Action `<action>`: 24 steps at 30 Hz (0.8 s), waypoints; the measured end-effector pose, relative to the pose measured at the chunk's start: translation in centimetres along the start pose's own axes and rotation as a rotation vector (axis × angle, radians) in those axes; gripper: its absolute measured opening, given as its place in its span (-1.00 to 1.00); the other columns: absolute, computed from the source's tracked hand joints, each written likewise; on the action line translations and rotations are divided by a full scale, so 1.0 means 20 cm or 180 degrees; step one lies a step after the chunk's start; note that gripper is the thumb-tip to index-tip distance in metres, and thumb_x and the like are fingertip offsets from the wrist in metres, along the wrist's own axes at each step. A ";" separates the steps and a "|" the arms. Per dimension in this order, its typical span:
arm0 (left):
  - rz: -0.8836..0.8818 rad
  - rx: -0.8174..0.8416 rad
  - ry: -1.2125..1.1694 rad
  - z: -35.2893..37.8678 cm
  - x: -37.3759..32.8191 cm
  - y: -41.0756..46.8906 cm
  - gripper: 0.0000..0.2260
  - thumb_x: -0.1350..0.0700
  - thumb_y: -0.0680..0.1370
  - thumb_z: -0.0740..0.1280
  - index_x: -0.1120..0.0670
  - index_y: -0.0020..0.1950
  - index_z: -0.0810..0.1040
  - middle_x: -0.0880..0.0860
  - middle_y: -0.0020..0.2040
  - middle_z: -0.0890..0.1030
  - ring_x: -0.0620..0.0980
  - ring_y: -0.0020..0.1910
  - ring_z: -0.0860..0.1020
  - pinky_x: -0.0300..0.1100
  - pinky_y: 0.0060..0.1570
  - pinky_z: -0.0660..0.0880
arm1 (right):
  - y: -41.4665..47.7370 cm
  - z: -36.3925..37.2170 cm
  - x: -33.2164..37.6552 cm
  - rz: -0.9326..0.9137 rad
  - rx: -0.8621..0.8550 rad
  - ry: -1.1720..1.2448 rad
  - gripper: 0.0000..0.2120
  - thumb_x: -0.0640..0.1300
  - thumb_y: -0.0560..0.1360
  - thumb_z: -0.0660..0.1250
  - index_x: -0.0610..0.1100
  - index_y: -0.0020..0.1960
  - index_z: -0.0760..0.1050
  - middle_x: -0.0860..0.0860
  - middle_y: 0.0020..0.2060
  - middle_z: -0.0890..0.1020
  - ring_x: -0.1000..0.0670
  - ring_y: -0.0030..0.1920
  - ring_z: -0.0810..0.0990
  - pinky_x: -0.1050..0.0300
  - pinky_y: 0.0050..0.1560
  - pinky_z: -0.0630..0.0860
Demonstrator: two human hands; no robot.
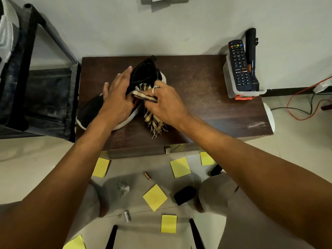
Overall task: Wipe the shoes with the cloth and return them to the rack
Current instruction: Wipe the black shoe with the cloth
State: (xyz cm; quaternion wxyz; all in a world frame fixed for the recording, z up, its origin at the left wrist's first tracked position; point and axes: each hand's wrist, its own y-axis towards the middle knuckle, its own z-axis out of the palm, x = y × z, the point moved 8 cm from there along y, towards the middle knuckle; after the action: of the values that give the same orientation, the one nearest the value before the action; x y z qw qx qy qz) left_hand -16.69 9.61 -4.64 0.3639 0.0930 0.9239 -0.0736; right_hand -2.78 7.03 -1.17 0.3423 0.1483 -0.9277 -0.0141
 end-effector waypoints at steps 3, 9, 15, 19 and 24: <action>0.0037 0.0278 -0.0266 0.00 0.01 -0.01 -0.25 0.22 0.67 0.22 -0.14 0.66 -0.19 -0.14 0.67 0.04 -0.16 0.64 -0.10 0.00 0.55 -0.39 | 0.01 -0.03 0.02 -0.0082 0.0114 -0.0064 -0.74 -0.18 0.50 0.41 -0.08 0.17 0.70 0.08 -0.15 0.44 0.14 -0.24 0.42 0.37 -0.25 0.33; 0.0068 0.0316 -0.0463 -0.01 0.01 -0.01 -0.14 0.34 0.62 0.24 -0.13 0.66 -0.25 -0.18 0.66 0.04 -0.14 0.64 -0.08 0.08 0.54 -0.40 | 0.07 -0.05 0.04 -0.0005 -0.0241 -0.0341 -0.72 -0.19 0.54 0.39 -0.10 0.23 0.67 0.07 -0.11 0.37 0.12 -0.19 0.39 0.38 -0.28 0.27; 0.0113 0.0361 -0.0480 -0.01 0.02 -0.03 -0.02 0.46 0.48 0.23 -0.07 0.66 -0.29 -0.14 0.67 -0.01 -0.12 0.64 -0.14 0.06 0.54 -0.42 | 0.07 0.01 0.10 -0.0232 0.0356 -0.0583 -0.75 -0.12 0.54 0.37 -0.11 0.18 0.67 0.06 -0.12 0.40 0.11 -0.18 0.42 0.15 -0.20 0.48; 0.0138 0.0333 -0.0549 -0.01 0.02 -0.01 -0.14 0.35 0.61 0.24 -0.07 0.66 -0.28 -0.17 0.67 0.00 -0.11 0.65 -0.13 0.09 0.54 -0.41 | 0.08 -0.12 0.03 -0.0116 -0.0268 -0.0778 -0.73 -0.16 0.55 0.36 -0.09 0.22 0.66 0.05 -0.10 0.35 0.07 -0.20 0.40 0.09 -0.20 0.45; 0.0116 0.0307 -0.0461 -0.01 0.00 -0.02 -0.08 0.41 0.54 0.24 -0.05 0.66 -0.29 -0.11 0.68 -0.02 -0.08 0.65 -0.17 0.05 0.53 -0.41 | 0.06 0.00 0.10 -0.0328 0.0024 -0.0655 -0.76 -0.18 0.55 0.35 -0.12 0.18 0.67 0.10 -0.10 0.33 0.14 -0.22 0.34 0.28 -0.30 0.31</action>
State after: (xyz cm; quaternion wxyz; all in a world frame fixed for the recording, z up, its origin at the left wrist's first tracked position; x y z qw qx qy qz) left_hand -16.94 9.24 -4.53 0.4262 0.1217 0.8886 -0.1178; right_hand -4.58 7.49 0.25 0.2435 0.1948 -0.9491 -0.0434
